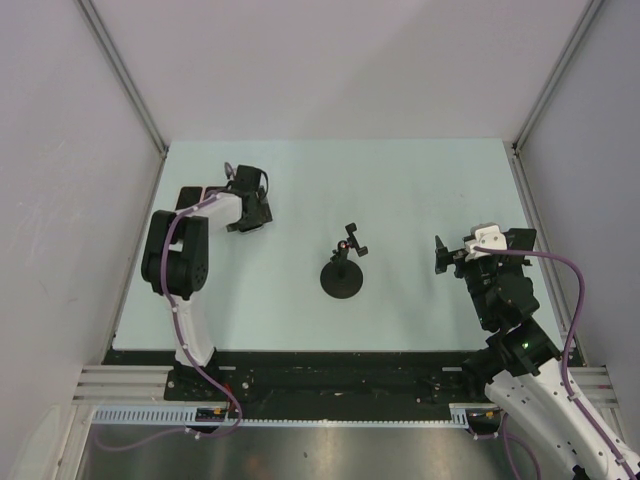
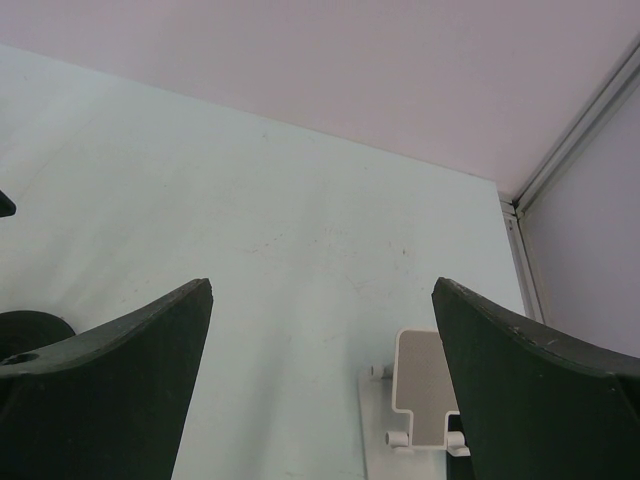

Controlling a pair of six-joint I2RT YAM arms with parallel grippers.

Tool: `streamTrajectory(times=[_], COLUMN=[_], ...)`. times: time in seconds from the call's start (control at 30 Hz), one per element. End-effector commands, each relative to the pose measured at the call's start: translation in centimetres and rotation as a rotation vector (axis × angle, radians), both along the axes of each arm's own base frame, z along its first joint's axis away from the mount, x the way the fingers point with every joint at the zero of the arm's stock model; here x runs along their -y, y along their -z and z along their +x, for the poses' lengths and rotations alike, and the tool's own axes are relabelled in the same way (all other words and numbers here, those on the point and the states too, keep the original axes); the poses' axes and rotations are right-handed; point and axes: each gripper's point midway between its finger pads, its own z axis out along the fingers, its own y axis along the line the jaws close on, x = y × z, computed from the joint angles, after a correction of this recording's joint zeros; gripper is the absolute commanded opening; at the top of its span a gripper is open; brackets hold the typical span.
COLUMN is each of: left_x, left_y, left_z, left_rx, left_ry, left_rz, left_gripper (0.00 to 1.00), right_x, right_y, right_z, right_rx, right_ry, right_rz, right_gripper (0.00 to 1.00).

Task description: Remove the phone from the phone stand

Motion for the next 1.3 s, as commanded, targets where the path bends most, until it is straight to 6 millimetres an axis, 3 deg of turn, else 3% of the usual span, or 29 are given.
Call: streamTrajectory(times=[0.0,0.23,0.47,0.6,0.87,0.97,1.13,1.27], left_x=[0.8,-1.5,-4.4,-5.0,-5.2,-4.8,-3.8,-3.7], left_y=[-1.5,-3.6,-3.0,-2.6,-3.0,-2.8,-2.7,-2.4], left_z=[0.9,1.5,1.6,1.5,1.2,1.2,1.2,1.2], left_rx=[0.016,0.037,-0.028,-0.048,-0.044,-0.045,-0.042,-0.05], left_ry=[0.124,0.206,0.261,0.268,0.237,0.255,0.299,0.304], left_rz=[-0.018,0.021,0.137,0.174,0.17,0.154,0.114,0.12], left_gripper=[0.53,0.52,0.56,0.71,0.88,0.88,0.74,0.75], right_x=[-0.3,-0.4,-0.8,-0.9,-1.1,-1.1,-1.2,-1.3], right_y=[-0.9,-0.8,-0.6,-0.6,-0.3,-0.4,-0.4,-0.5], right_z=[-0.1,-0.1,0.0,0.1,0.2,0.1,0.1,0.0], right_rx=[0.036,0.033,0.027,0.024,0.016,0.019,0.019,0.022], right_ry=[-0.014,-0.021,-0.038,-0.039,-0.051,-0.053,-0.054,-0.062], right_rz=[0.027,0.02,0.013,0.008,0.003,0.002,0.004,0.004], right_gripper=[0.97,0.97,0.97,0.97,0.97,0.97,0.97,0.97])
